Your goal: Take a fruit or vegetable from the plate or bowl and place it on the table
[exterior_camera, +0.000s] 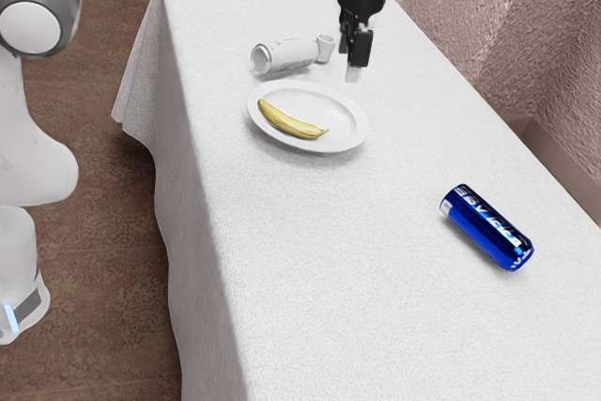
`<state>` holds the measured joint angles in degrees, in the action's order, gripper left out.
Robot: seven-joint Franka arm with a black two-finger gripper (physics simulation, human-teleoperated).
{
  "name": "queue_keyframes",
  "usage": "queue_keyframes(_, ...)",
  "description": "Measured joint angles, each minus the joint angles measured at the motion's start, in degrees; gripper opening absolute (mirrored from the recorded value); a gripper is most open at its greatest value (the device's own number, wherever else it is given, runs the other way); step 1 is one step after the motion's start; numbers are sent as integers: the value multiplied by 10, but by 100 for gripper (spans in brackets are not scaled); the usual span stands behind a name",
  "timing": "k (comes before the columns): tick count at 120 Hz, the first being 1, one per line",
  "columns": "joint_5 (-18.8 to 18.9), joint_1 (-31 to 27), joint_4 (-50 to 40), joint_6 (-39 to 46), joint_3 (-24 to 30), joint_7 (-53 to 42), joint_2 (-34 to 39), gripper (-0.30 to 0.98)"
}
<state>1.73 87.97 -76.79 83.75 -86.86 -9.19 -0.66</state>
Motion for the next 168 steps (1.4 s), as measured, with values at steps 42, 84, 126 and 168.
queue_keyframes(42,65,-116,-187,75,-25,-353,-32,69)
queue_keyframes(84,35,-121,-189,105,-49,-559,-1,69)
queue_keyframes(126,19,-195,-226,158,-59,-672,25,69)
queue_keyframes(168,-13,-214,-224,188,-67,-731,35,69)
